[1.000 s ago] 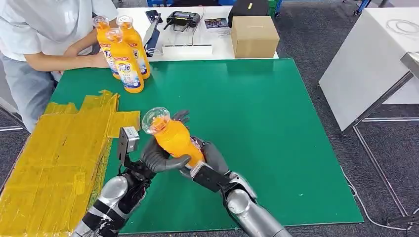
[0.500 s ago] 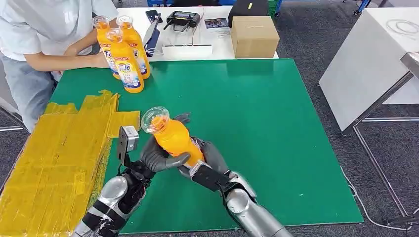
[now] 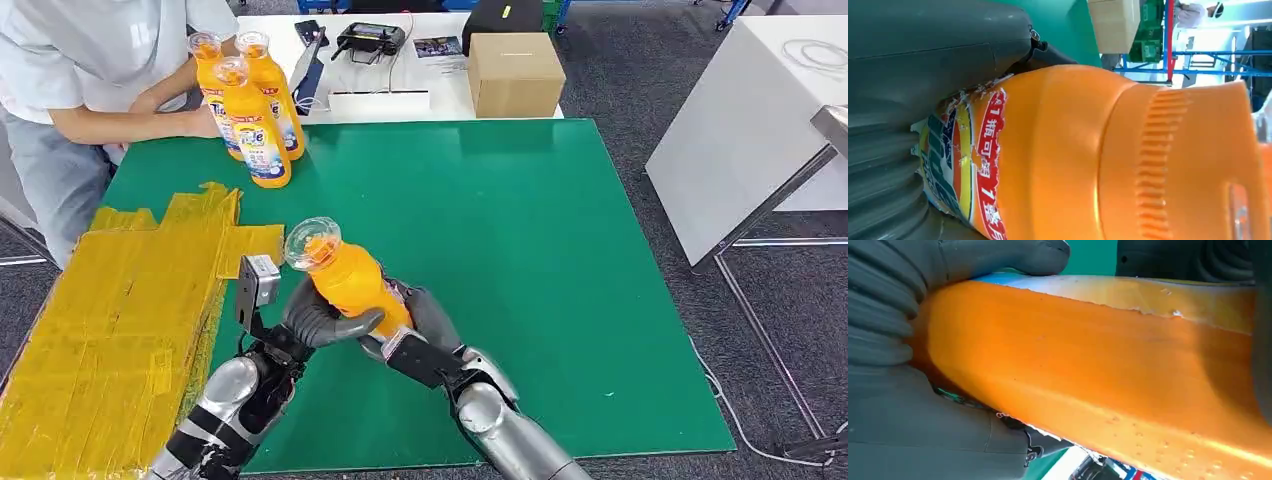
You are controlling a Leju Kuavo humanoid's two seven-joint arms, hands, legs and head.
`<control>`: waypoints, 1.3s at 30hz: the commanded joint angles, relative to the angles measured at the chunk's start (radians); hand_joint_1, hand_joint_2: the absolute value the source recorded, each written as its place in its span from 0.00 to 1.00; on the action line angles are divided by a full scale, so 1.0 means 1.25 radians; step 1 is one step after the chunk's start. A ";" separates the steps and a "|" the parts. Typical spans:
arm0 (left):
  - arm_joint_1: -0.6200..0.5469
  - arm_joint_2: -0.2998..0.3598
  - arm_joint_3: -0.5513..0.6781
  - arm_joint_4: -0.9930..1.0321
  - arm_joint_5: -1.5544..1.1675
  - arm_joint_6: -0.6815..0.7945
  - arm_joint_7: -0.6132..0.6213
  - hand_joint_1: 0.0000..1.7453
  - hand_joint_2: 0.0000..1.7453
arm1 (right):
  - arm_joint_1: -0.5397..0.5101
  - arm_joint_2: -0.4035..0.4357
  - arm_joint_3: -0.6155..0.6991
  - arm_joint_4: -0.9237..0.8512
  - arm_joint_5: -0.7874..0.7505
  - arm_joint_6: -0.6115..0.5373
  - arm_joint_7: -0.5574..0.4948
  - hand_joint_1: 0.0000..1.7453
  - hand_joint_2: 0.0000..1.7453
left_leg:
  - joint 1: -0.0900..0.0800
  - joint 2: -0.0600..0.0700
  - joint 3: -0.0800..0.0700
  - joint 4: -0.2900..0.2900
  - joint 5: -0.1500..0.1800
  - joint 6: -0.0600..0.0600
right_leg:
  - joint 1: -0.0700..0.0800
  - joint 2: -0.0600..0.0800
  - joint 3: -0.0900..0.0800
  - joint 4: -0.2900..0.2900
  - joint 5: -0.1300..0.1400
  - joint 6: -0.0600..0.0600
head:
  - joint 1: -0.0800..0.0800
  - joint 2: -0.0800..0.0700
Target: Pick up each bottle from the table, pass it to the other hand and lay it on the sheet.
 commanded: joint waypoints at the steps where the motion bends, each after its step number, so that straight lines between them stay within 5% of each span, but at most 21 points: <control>1: -0.029 -0.009 -0.002 0.014 -0.009 0.021 -0.015 1.00 1.00 | -0.012 -0.018 0.022 0.029 -0.002 -0.012 0.001 1.00 1.00 | 0.000 -0.001 0.002 0.000 0.000 0.000 | 0.000 -0.001 0.002 -0.001 -0.001 0.000 | 0.000 0.000; 2: -0.029 -0.008 -0.001 0.012 -0.014 0.027 -0.017 1.00 1.00 | -0.010 -0.018 0.019 0.027 -0.002 -0.016 0.001 0.68 1.00 | 0.001 -0.002 0.003 0.000 -0.001 0.000 | 0.001 -0.001 0.004 -0.001 -0.001 -0.001 | 0.000 0.000; 15: -0.030 -0.007 0.002 0.006 -0.020 0.035 -0.018 1.00 1.00 | -0.008 -0.022 0.014 0.021 -0.004 -0.019 0.000 0.68 1.00 | 0.001 -0.002 0.003 0.000 -0.001 0.000 | 0.001 -0.001 0.004 -0.001 -0.001 -0.001 | 0.000 0.000; 16: -0.028 -0.007 0.003 0.004 -0.025 0.042 -0.020 1.00 1.00 | -0.006 -0.024 0.014 0.014 -0.002 -0.022 0.000 0.07 1.00 | 0.001 -0.002 0.005 0.000 -0.002 0.000 | 0.001 -0.002 0.006 -0.001 -0.002 -0.001 | 0.000 0.000; 19: -0.031 0.007 0.010 -0.019 -0.109 0.121 -0.053 1.00 1.00 | 0.005 -0.035 0.001 -0.024 0.007 -0.050 -0.004 0.00 1.00 | 0.001 -0.002 0.002 0.000 -0.001 0.000 | 0.001 -0.001 0.003 -0.001 -0.001 0.000 | 0.000 0.000; 23: -0.032 0.040 0.046 -0.058 -0.533 0.473 -0.070 1.00 1.00 | 0.069 -0.066 -0.049 -0.199 0.067 -0.152 0.009 0.00 1.00 | 0.000 -0.001 0.001 0.000 0.000 0.000 | 0.000 -0.001 0.001 0.000 -0.001 0.000 | 0.000 0.000; 24: -0.031 0.048 0.060 -0.059 -0.604 0.515 -0.055 1.00 1.00 | 0.091 -0.068 -0.069 -0.251 0.062 -0.170 0.003 0.00 0.00 | 0.001 -0.003 0.005 0.001 -0.003 0.000 | 0.001 -0.002 0.006 0.000 -0.003 -0.001 | 0.000 0.000; 25: -0.029 0.052 0.070 -0.062 -0.640 0.531 -0.048 1.00 1.00 | 0.106 -0.074 -0.078 -0.294 0.065 -0.175 0.003 0.00 1.00 | 0.001 -0.002 0.002 0.000 -0.001 0.000 | 0.001 -0.001 0.002 0.000 -0.002 -0.001 | 0.001 0.000; 30: -0.034 0.068 0.112 -0.035 -0.854 0.573 0.020 1.00 1.00 | 0.164 -0.085 -0.122 -0.442 0.042 -0.190 -0.014 0.00 1.00 | 0.000 -0.002 0.002 0.000 -0.001 0.000 | 0.000 -0.002 0.003 0.000 -0.002 -0.001 | 0.000 0.000; 39: -0.042 0.073 0.117 -0.017 -0.937 0.568 0.051 1.00 1.00 | 0.170 -0.080 -0.128 -0.458 0.045 -0.196 -0.021 0.00 1.00 | 0.001 -0.002 0.004 0.000 -0.002 0.000 | 0.001 -0.001 0.005 -0.001 -0.002 -0.001 | 0.000 0.000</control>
